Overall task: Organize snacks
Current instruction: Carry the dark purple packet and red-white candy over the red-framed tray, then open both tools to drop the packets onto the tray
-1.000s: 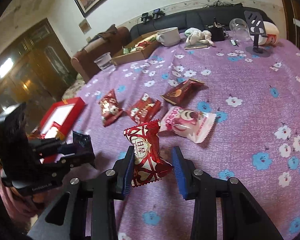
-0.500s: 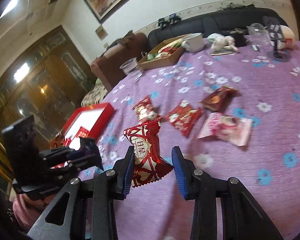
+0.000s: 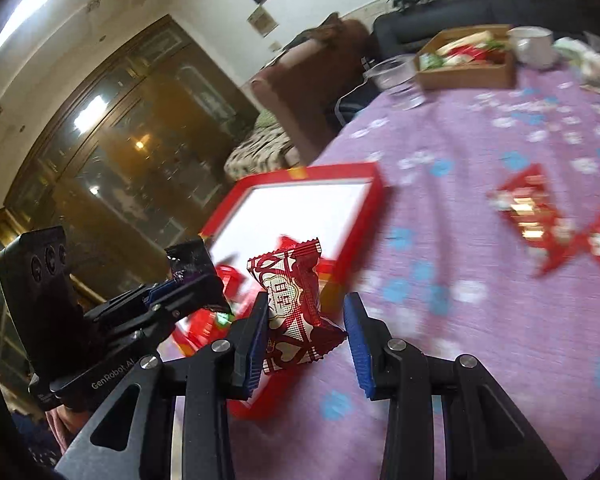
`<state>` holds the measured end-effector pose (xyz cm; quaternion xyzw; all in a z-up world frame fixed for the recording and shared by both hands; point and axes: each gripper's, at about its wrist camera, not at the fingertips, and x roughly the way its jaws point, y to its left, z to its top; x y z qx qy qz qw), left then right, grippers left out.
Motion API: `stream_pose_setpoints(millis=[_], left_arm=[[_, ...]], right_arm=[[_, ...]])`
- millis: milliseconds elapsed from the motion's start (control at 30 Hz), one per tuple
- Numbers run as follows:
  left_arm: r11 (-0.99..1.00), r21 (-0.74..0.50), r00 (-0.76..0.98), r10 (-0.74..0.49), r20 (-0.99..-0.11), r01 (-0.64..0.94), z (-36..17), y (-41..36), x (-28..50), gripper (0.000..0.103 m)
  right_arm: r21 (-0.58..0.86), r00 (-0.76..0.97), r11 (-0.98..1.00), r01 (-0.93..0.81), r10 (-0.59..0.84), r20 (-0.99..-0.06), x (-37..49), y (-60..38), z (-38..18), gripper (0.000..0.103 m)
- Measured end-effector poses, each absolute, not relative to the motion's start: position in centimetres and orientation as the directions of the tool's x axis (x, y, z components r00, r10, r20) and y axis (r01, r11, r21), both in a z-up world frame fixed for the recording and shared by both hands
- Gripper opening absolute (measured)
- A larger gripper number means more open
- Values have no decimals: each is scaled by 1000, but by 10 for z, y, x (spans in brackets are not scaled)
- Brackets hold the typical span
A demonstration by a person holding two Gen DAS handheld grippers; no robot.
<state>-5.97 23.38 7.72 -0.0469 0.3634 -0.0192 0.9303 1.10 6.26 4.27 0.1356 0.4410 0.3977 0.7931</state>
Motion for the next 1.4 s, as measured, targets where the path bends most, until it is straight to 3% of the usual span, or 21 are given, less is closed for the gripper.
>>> stream_pose_setpoints(millis=[300,767,867,900,933,1133,1233,1400], left_arm=[[990,-121,715,-31,-699,-75,61,271,-61,21],[986,-108,667,5,-745,-129,42,280,-48,22],[986,-81,664,35,-747,-143,45,277,-50,35],[986,-68,666,53,-744,-154,47,275,-51,46],[985,-51,676,75,-733,-164,50,274,-53,57],[985,36,747,152,-647,-169,77,254,-63,78],[990,54,779,135,-612,-128,88,235,-66,79],[998,58,779,47,-626,-14,98,193,-53,79]], right_arm=[[482,278,673,-561,702,-656,16,141,32,37],[447,295,687,-573,682,-669,29,165,25,41],[466,289,670,-578,702,-651,25,158,33,59],[471,298,666,-578,710,-638,24,152,38,66],[473,309,663,-580,716,-626,23,148,41,66],[463,434,710,-531,697,-571,26,70,64,68],[474,508,760,-445,650,-565,36,16,68,69],[592,610,770,-237,592,-527,57,-88,71,70]])
